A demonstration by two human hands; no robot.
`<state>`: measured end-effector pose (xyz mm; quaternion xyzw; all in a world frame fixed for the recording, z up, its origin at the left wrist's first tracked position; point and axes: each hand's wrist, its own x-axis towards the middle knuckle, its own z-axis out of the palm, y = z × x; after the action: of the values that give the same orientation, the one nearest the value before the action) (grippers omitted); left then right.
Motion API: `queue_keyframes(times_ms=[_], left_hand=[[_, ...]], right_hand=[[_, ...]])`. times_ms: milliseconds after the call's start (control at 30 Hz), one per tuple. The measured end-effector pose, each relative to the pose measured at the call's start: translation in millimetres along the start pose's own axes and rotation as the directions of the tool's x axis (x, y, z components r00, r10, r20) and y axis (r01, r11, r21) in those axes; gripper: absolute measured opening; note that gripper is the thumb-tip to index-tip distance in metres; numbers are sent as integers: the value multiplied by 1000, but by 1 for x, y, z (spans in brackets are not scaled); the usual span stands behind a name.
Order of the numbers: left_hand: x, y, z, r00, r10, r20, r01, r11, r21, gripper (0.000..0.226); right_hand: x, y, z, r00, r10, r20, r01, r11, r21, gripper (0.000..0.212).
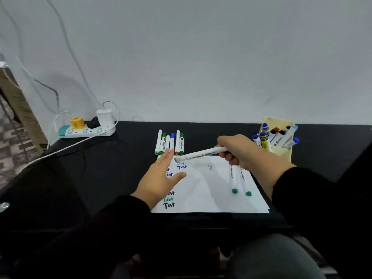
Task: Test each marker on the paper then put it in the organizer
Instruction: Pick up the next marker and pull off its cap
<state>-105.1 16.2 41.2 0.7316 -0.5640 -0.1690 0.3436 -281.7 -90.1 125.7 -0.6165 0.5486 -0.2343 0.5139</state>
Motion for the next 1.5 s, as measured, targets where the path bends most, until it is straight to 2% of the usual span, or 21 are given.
queue_keyframes(times_ms=[100, 200, 300, 467, 567, 733, 900, 1067, 1133, 1233, 1300, 1433, 1500], left_hand=[[0, 17, -1, 999, 27, -29, -29, 998, -48, 55], [-1, 26, -4, 998, 20, -67, -25, 996, -86, 34], [0, 30, -6, 996, -1, -87, -11, 992, -128, 29], [1, 36, -5, 996, 3, -92, -18, 987, -161, 28], [2, 34, -9, 998, -27, -58, 17, 986, -168, 25], [3, 35, -20, 996, -80, 26, 83, 985, -149, 10], [0, 32, -24, 988, -83, 128, 102, 984, -144, 19], [2, 32, -30, 962, -116, 247, 181, 948, -261, 15], [1, 32, -29, 966, -129, 224, 180, 958, -224, 18], [-4, 30, -24, 990, -88, 113, 95, 994, -53, 24], [-4, 28, -21, 993, -82, 89, 86, 996, -37, 25], [2, 18, -35, 950, -190, 248, 252, 935, -250, 18], [3, 5, -44, 933, -234, 274, 299, 927, -227, 17]], right_hand=[[-6, -2, -2, 999, -23, 36, 20, 998, 59, 21], [-8, -2, -2, 999, -12, 38, 3, 971, 237, 25], [-9, 1, 8, 999, 35, 27, -43, 917, 396, 25], [-17, 5, 36, 998, 64, 2, -60, 932, 356, 29], [-16, 4, 44, 996, 74, -40, -51, 910, 411, 30], [-15, 7, 53, 996, 88, -11, -73, 883, 463, 28], [-8, 12, 60, 998, 55, -29, -39, 917, 396, 27], [1, 19, 63, 999, -46, 0, 41, 880, 472, 26], [2, 20, 67, 1000, -10, -20, 18, 888, 459, 23], [3, 15, 73, 990, 121, -67, -82, 903, 422, 18], [3, 12, 78, 988, 142, -68, -99, 899, 427, 17], [14, 20, 70, 994, 83, -75, -30, 844, 535, 22], [21, 26, 58, 987, 124, -105, -38, 806, 591, 26]])
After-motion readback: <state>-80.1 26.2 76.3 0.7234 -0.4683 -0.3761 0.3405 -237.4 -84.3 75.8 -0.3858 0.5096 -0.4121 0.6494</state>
